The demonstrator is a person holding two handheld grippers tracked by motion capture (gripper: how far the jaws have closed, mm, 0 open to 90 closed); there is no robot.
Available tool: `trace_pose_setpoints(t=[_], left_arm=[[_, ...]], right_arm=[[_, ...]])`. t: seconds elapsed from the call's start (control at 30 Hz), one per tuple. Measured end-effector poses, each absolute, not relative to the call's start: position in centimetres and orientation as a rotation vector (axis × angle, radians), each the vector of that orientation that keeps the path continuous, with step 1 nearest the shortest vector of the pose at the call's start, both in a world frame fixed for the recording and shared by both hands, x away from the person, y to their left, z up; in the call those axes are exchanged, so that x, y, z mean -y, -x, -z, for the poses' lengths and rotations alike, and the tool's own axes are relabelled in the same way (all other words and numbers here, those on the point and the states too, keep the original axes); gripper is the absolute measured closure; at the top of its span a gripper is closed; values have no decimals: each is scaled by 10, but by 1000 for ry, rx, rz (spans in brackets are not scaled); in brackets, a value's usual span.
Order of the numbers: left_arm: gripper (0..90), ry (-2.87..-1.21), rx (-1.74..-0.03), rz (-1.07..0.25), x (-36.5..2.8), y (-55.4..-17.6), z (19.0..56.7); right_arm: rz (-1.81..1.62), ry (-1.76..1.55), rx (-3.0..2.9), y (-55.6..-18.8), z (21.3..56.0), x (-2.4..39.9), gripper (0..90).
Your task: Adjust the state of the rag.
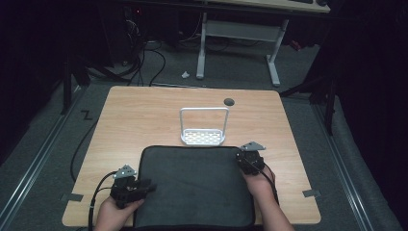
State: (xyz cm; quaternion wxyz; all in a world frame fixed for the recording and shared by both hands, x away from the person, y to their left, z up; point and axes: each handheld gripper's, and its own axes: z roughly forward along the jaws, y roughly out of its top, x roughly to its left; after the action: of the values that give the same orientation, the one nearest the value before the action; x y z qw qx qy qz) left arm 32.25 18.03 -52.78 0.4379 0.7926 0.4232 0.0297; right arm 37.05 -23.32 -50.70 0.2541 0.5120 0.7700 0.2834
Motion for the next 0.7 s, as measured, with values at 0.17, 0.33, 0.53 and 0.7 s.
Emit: trace_pose_setpoints(t=[0.17,0.33,0.53,0.7], left_arm=[[563,-1977,-1076,-96,-175,-328,531],[562,-2003,-1040,-82,-165,-323,531],[562,-2034,-953,-93,-128,-322,532],[535,-2038,-919,-77,-116,-322,531]], right_arm=[[-814,-1313,-2181,-330,514,227,859],[-755,-1295,-2204,-319,520,236,867],[-707,-1397,-2098,-326,520,280,868],[-704,-1449,-2053,-325,520,296,836]])
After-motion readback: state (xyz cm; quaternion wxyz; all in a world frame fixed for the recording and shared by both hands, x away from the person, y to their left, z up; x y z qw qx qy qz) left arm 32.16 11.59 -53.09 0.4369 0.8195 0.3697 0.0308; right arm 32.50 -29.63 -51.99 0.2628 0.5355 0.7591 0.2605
